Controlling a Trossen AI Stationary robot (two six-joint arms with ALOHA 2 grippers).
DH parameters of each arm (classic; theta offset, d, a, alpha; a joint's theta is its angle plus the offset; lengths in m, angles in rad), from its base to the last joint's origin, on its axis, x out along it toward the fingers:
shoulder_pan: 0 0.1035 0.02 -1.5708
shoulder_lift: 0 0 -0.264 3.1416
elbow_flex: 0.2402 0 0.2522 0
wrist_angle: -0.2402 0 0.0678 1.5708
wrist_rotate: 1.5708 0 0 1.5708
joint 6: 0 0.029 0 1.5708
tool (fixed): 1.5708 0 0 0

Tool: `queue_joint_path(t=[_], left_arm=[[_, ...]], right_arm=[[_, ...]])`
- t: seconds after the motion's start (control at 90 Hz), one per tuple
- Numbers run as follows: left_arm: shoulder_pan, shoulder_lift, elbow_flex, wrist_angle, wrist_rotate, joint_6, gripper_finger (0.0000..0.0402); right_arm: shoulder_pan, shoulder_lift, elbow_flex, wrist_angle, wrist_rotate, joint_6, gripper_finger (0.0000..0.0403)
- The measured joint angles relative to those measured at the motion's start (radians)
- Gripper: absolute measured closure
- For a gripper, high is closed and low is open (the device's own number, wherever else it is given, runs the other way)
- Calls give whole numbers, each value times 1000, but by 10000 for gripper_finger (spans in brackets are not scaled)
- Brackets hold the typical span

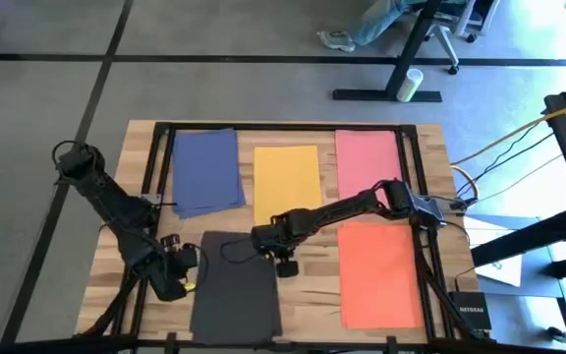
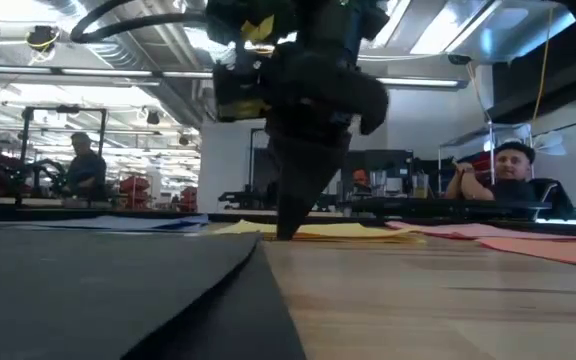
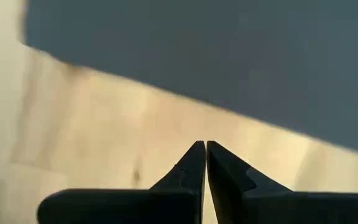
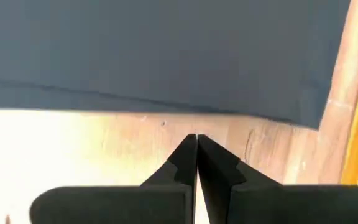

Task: Organize paper
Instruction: Move the black papers to the bottom left of the table

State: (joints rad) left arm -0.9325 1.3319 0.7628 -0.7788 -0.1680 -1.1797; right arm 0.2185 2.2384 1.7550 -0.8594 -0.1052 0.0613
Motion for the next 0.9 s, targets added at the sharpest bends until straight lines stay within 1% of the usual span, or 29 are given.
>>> queue_joint_path(t=[0.122, 0.233, 0.489, 0.678, 0.811, 0.9], left_arm=[[-51, 11, 0, 73, 38, -38, 402], [-79, 54, 0, 157, 56, -51, 402], [-93, 193, 0, 267, 62, -51, 402], [-93, 244, 0, 359, 72, -45, 402], [-93, 252, 0, 370, 74, -44, 402], [-93, 252, 0, 370, 74, -44, 402]], right_arm=[[43, -22, 0, -61, -4, 1, 403], [90, -22, -1, -77, -43, 18, 403], [183, -18, -1, -16, -66, 99, 403], [215, -18, -1, 0, -76, 147, 403], [222, -18, -1, 2, -82, 170, 403], [222, -18, -17, 43, -92, 182, 403]])
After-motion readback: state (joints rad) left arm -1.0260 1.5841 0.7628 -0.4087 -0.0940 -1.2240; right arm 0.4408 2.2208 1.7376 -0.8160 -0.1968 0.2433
